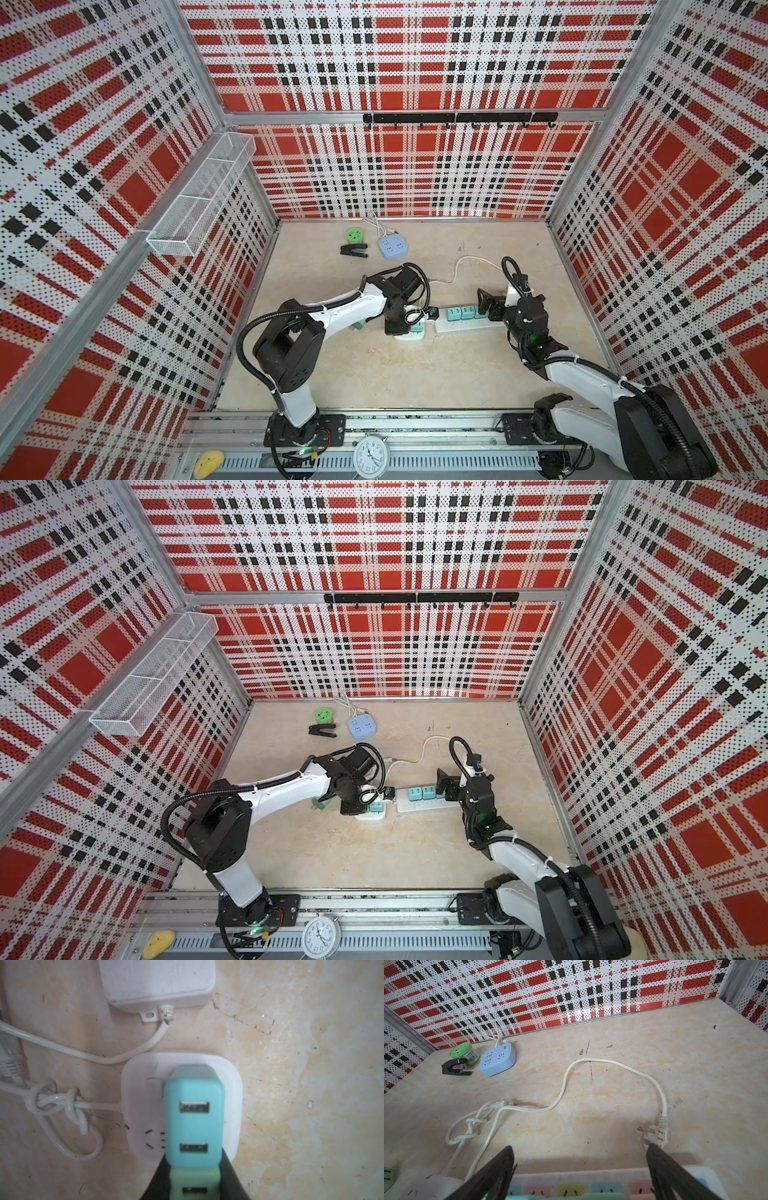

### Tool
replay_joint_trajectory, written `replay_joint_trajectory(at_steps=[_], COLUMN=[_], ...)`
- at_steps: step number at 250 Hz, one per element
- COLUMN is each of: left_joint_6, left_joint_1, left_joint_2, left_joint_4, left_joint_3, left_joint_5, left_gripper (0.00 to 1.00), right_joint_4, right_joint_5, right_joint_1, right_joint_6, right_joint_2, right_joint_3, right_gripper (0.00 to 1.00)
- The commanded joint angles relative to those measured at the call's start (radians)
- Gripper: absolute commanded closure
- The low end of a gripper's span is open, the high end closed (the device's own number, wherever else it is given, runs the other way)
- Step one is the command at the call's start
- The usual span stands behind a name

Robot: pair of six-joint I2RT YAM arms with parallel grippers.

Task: Insert the plug
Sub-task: 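Open the left gripper and lift it off the plugged mint-green charger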

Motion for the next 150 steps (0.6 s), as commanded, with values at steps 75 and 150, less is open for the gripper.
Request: replay_joint_trajectory(at_steps=[75, 150], left_joint_6=[-0.068, -0.082], left_joint_1=[0.079, 0.067], left_joint_2=[0.044, -0.060], left_joint_4=[0.086, 0.171], left_joint_3=[0.009, -0.012], left_joint_5=[0.022, 0.053], left_gripper=[1.00, 0.01], right_joint_4=[0.044, 0.048], right_joint_5=[-0.001, 0.002], right_joint_1=[-0.003, -0.004], right_joint_6=[-0.013, -0.012], right_joint_2=[0.008, 0.008], right_joint_3=[0.006, 0.004], right_gripper=[0.00, 0.00])
